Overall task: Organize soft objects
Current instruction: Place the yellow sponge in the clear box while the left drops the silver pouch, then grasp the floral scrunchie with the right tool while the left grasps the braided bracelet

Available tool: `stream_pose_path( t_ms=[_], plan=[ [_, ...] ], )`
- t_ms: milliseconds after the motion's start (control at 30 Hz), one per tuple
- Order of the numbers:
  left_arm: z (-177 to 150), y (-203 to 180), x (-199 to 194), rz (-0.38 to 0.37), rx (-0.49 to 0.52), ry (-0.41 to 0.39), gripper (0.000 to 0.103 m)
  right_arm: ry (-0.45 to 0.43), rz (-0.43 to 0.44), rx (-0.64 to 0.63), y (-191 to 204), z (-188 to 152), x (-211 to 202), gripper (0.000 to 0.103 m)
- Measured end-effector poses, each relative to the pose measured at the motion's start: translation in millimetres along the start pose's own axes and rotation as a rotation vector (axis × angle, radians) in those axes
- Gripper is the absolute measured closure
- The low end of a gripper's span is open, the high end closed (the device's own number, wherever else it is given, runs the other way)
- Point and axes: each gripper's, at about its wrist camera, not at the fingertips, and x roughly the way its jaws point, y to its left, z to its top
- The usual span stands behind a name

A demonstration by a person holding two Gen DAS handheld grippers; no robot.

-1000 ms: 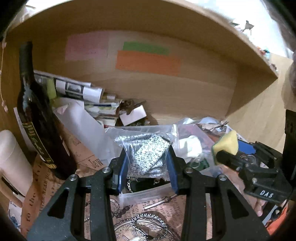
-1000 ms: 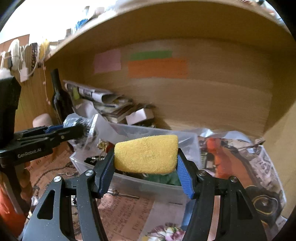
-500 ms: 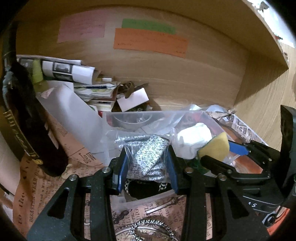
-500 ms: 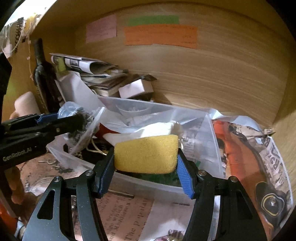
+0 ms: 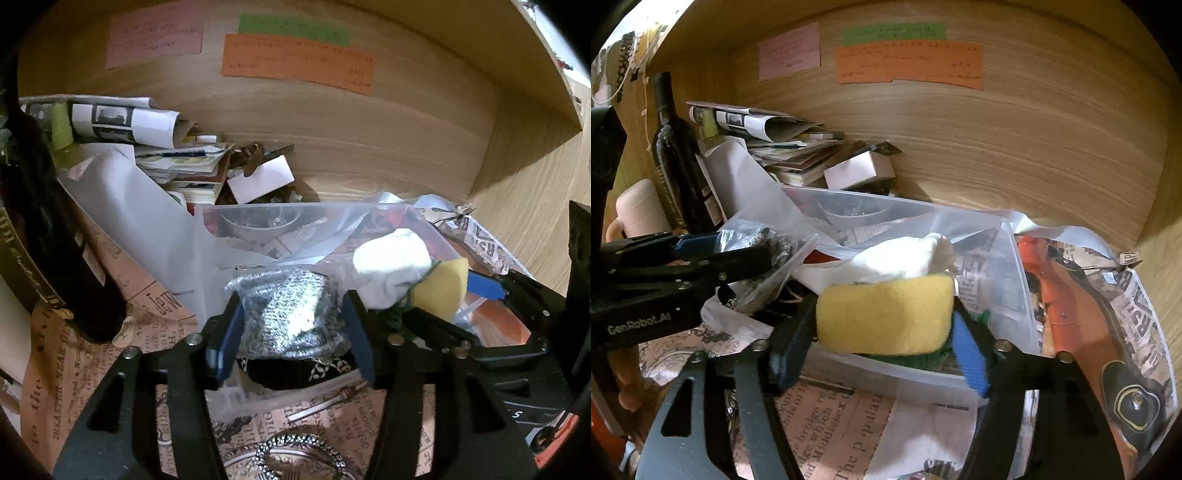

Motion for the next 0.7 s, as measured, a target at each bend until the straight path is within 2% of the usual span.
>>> stream_pose_path(
  t_ms=[100, 300, 367, 400, 467, 567, 700],
  plan=[
    [-1.0, -0.1, -13.2, 0.001, 0.0, -0.025, 0.037, -0.011, -0.005, -0.02, 4.0, -0.8, -6.7, 0.028],
    [-1.2, -3.9, -43.3, -0.004, 0.025, -0.075, 0.036, -0.061, -0.004, -0.045, 10.3, 1.3, -29.0, 0.028],
    [-1.6, -4.3, -52.5, 0.003, 0.025, -0.092, 0.031, -0.087, 0.0, -0.04, 9.3, 2.0, -40.8, 0.028],
    [-2.1, -3.8, -56.8, 0.007, 0.022, -0.102, 0.024, -0.098, 0.0, -0.037, 7.9, 2.4, -45.6, 0.026],
    [-5.0, -3.0, -66.3, 0.007, 0.025, -0.122, 0.019, -0.129, -0.008, -0.027, 5.1, 1.6, -59.0, 0.019],
    [-11.6, -5.0, -76.4, 0.021, 0.053, -0.129, 0.012, -0.159, -0.021, -0.022, 2.1, -1.6, -73.7, 0.016],
    [-23.3, -9.0, -80.7, 0.032, 0.082, -0.103, 0.011, -0.159, -0.037, -0.018, -3.0, -11.4, -86.1, 0.015]
  ],
)
